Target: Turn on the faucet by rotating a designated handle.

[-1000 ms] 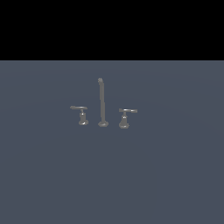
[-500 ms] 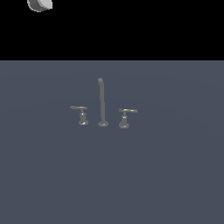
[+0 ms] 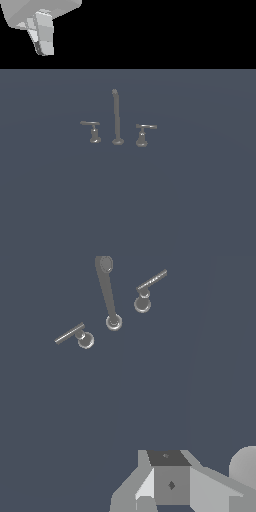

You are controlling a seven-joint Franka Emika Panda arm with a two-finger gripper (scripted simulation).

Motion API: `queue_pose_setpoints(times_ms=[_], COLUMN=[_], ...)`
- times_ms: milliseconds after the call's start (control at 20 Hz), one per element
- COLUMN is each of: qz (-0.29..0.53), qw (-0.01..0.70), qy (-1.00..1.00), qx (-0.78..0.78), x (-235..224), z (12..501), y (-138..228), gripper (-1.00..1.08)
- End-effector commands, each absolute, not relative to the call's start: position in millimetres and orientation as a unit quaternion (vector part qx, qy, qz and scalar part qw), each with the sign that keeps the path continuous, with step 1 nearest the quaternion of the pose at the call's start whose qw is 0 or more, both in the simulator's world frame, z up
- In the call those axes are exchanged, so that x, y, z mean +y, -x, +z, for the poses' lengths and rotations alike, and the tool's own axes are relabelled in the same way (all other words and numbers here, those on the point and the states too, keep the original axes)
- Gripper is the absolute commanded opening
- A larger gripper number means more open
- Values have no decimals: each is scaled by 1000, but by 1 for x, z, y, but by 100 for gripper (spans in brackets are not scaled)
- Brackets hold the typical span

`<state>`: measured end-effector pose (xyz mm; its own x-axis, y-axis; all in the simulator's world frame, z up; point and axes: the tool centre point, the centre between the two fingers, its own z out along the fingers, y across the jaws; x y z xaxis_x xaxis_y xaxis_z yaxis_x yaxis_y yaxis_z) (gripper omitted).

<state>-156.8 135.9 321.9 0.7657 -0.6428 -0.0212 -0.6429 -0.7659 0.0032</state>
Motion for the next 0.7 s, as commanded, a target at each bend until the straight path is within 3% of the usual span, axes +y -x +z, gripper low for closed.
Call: queue_pose_setpoints(times_ms=[0, 650], qz=[10, 9], qw=[3, 6], qy=[931, 885], qx=[365, 466], x=[144, 172], z=[311, 259], y=[147, 93], gripper=[-100, -100])
